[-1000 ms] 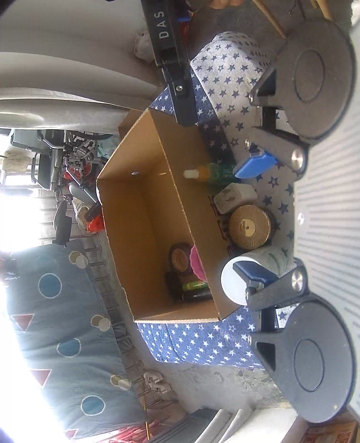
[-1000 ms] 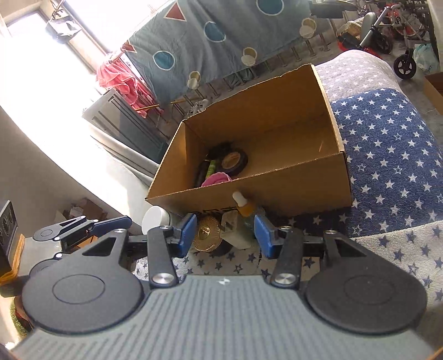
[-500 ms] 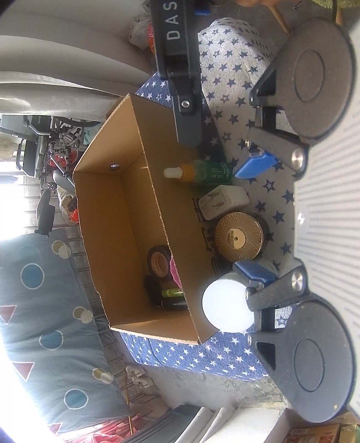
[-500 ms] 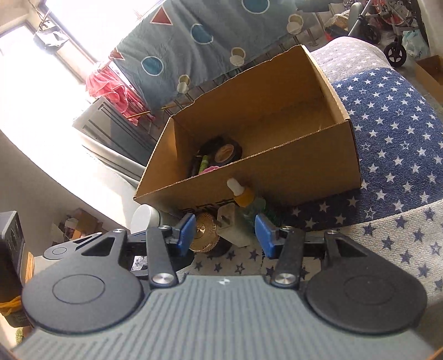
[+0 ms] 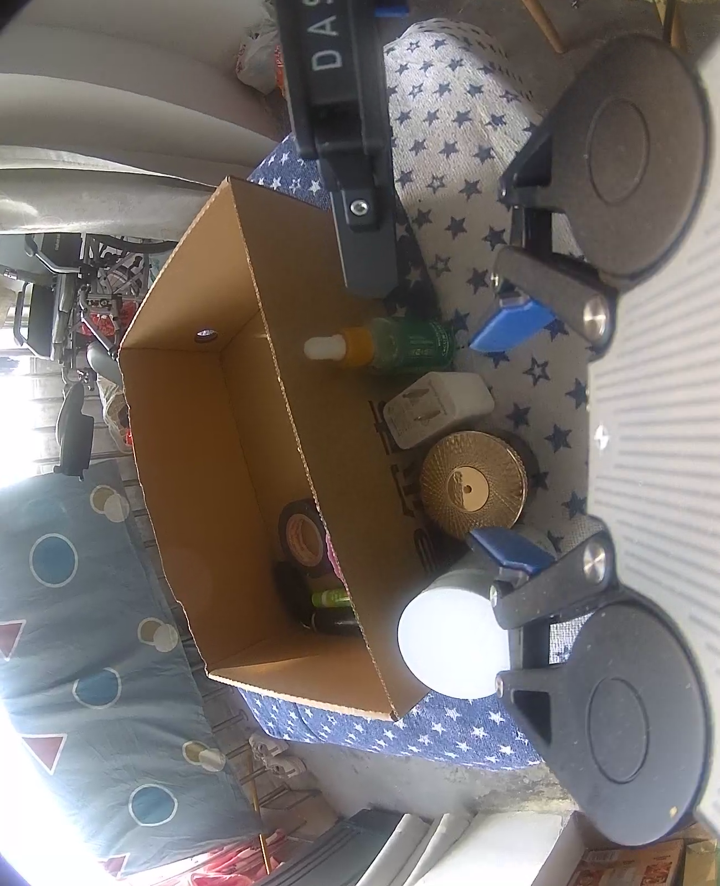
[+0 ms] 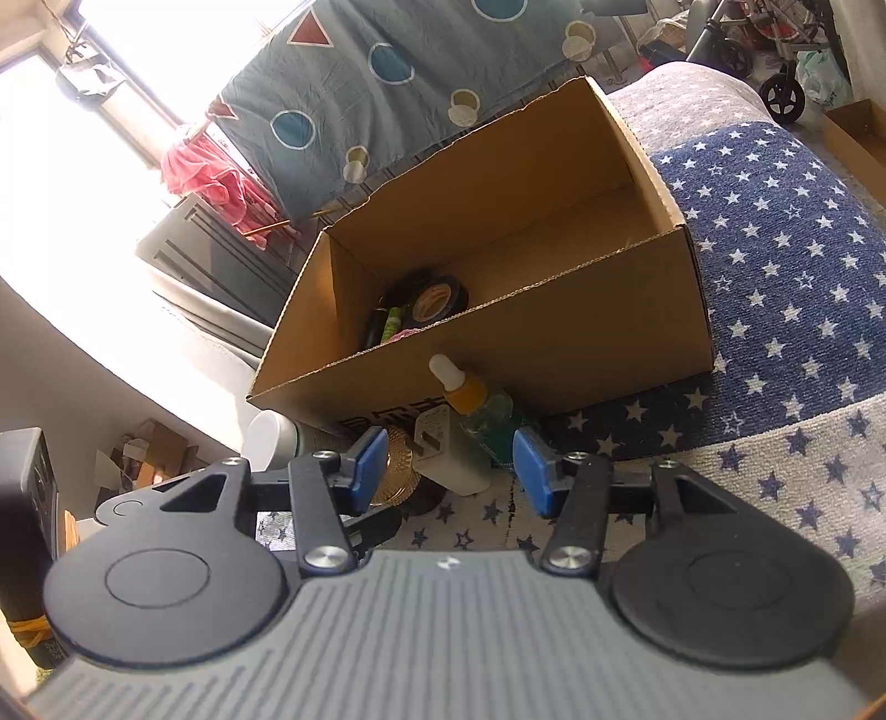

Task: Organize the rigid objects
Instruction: 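Move the right tool back to the green dropper bottle, then grasp the green dropper bottle around its body with the right tool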

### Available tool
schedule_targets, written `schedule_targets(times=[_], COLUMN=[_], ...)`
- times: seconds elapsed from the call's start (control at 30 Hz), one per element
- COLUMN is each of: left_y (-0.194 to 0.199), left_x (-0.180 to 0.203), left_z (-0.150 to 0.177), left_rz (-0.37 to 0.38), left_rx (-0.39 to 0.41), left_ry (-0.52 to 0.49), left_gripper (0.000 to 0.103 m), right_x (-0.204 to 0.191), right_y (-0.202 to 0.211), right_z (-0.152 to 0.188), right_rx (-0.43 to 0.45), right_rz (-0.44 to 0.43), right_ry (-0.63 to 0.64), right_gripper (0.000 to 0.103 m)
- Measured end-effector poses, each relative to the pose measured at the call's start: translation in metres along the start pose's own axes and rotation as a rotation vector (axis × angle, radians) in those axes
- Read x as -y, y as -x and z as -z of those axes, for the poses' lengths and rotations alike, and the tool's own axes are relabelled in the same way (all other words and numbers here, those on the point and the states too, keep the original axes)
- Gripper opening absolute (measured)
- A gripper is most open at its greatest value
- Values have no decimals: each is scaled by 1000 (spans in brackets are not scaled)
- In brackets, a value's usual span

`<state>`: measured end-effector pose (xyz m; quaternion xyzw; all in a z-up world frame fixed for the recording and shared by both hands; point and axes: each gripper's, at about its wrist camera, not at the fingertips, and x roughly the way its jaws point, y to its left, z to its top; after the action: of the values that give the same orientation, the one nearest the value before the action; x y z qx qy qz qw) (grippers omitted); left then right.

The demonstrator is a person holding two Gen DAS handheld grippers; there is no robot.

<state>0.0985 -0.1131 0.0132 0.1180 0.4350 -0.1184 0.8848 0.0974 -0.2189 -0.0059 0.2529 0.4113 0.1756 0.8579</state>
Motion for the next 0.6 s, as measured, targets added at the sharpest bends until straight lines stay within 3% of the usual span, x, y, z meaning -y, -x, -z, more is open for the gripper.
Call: schedule_targets(times=[0.23, 0.4, 0.5, 0.6], left_y=[2, 0, 0, -1], left_x=[5, 17, 23, 23], left_z=[2, 4, 6, 9], left_rz=[32, 19, 12, 58], left_rx=[69, 133, 189, 244], left_ry=[-33, -111, -159, -173], left_gripper=[83, 93, 94, 94], right_x=[6, 6, 3, 0], right_y=[-10, -20, -25, -29], right_z=[-2, -4, -8, -14], right_rx=[-10, -16, -14, -2], right_rz=[2, 1, -3, 11], right_ry=[-19, -6, 19, 62], right_gripper=[51, 51, 51, 51])
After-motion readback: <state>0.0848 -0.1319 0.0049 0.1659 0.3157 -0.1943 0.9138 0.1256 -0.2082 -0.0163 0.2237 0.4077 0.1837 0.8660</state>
